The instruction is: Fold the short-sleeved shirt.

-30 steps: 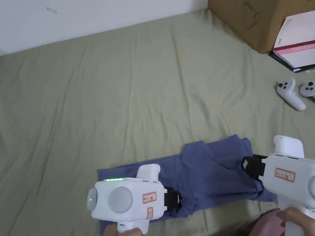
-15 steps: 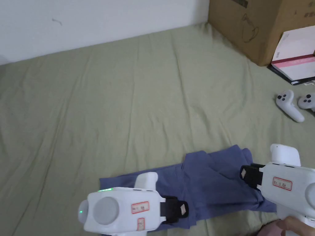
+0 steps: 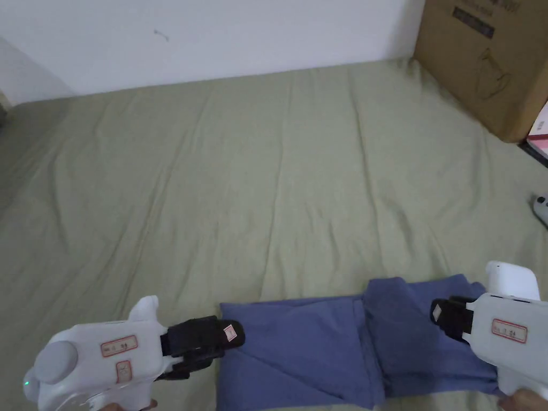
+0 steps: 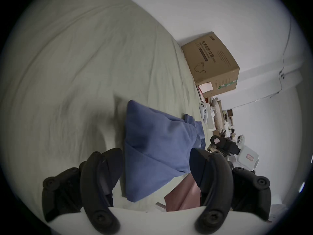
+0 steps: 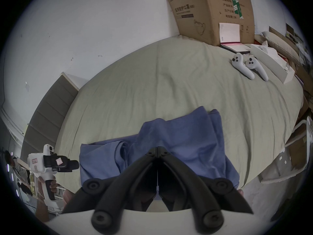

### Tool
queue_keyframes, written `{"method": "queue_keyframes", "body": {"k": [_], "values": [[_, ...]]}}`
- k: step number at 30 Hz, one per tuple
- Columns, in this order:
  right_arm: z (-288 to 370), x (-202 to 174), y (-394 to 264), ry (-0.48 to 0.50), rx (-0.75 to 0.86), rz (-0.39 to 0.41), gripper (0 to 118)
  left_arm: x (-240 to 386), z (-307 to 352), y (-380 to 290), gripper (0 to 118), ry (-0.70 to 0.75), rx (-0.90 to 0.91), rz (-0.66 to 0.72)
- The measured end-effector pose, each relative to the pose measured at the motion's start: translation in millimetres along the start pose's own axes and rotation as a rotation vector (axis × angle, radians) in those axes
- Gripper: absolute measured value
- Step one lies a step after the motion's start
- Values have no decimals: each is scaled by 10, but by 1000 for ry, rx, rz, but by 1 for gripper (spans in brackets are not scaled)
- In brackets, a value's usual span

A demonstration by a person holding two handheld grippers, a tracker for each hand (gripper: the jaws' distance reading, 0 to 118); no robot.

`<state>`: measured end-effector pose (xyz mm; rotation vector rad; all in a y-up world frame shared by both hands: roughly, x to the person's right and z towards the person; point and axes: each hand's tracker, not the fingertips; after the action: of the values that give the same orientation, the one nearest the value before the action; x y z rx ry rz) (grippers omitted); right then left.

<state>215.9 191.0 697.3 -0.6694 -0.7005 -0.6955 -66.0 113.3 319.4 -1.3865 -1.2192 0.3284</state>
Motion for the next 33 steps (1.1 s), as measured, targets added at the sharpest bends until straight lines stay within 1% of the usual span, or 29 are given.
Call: {"method": "queue_keyframes", "body": {"k": [2,4,6,7,8,9,10,11,12,13,14,17,20,23,25,28,30,33], "values": [[-7,-112,1,-1,-7,35,0,-124,-116,4,87,-45,-17,63],[-22,-197,7,-3,-12,60,0,-218,-261,-6,87,-85,-42,99],[-40,-246,17,-5,-17,72,0,-270,-401,-9,87,-121,-72,109],[-54,-267,20,-6,-21,74,0,-258,-439,-20,87,-154,-85,135],[-66,-284,19,-9,-27,78,0,-242,-482,-50,83,-185,-92,155],[-79,-299,11,-13,-33,84,0,-226,-523,-67,66,-172,-93,143],[-84,-321,2,-17,-40,92,0,-207,-583,-75,36,-112,-130,85],[-93,-339,-7,-24,-50,100,0,-203,-622,-92,13,-58,-139,48],[-102,-351,-12,-29,-60,107,0,-223,-617,-123,13,-61,-133,60],[-104,-363,-16,-32,-65,112,0,-259,-569,-109,13,-139,-120,101],[-96,-378,-18,-35,-68,116,0,-277,-516,-92,13,-164,-105,131],[-98,-420,-9,-38,-70,118,0,-327,-312,20,13,-116,-100,79],[-105,-481,12,-43,-70,122,0,-413,-33,116,12,-104,-85,60],[-126,-547,16,-33,-69,132,0,-529,391,178,12,-41,-33,35],[-156,-609,11,-23,-75,139,0,-704,704,231,12,3,-12,43],[-184,-708,-16,-7,-86,156,0,-854,1171,233,12,109,21,48],[-201,-764,-41,2,-91,169,0,-972,1453,233,12,164,39,73],[-229,-823,-73,12,-102,182,0,-1035,1735,230,12,218,70,90]]}}
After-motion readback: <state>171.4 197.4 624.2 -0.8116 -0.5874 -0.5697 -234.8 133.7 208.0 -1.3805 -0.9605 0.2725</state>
